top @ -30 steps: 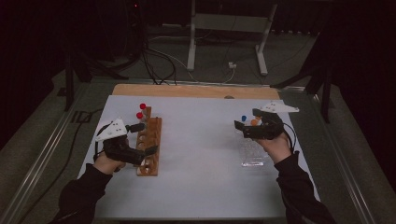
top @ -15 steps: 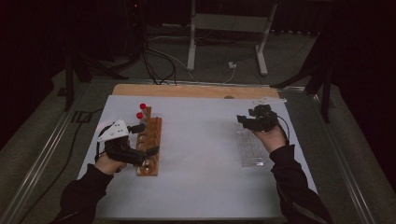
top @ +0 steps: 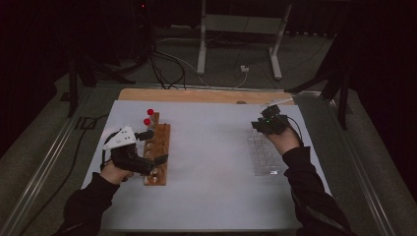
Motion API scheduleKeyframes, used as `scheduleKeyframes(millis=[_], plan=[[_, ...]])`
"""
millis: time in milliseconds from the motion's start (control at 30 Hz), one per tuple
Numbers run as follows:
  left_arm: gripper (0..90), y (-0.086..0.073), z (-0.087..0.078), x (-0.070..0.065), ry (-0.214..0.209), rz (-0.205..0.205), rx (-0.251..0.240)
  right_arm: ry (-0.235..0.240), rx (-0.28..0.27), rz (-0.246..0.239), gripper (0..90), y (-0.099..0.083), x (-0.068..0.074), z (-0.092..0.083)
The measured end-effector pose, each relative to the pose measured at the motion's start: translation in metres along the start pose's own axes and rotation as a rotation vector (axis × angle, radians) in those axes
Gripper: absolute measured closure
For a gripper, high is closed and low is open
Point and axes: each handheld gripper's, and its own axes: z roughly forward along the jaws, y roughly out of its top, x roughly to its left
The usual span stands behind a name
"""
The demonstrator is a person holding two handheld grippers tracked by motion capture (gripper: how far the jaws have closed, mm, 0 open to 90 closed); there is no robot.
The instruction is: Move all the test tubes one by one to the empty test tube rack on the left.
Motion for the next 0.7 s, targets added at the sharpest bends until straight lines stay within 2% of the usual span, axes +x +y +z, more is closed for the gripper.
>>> scheduleKeyframes(millis=[133,233,400,700], plan=[[2.2,0.000,0.000,0.000,0.001,0.000,0.001,0.004,0.011,0.003,73.9,0.000,-0.001,0.003],[2.2,0.000,0.000,0.000,0.001,-0.002,0.001,0.005,0.009,0.012,74.7,0.000,-0.003,0.004],[2.2,0.000,0.000,0.000,-0.002,-0.004,0.004,0.000,0.002,0.000,75.7,0.001,-0.003,0.001],[2.2,0.000,0.001,-0.001,-0.012,-0.006,0.005,-0.009,-0.036,-0.026,75.9,0.009,-0.004,-0.018]])
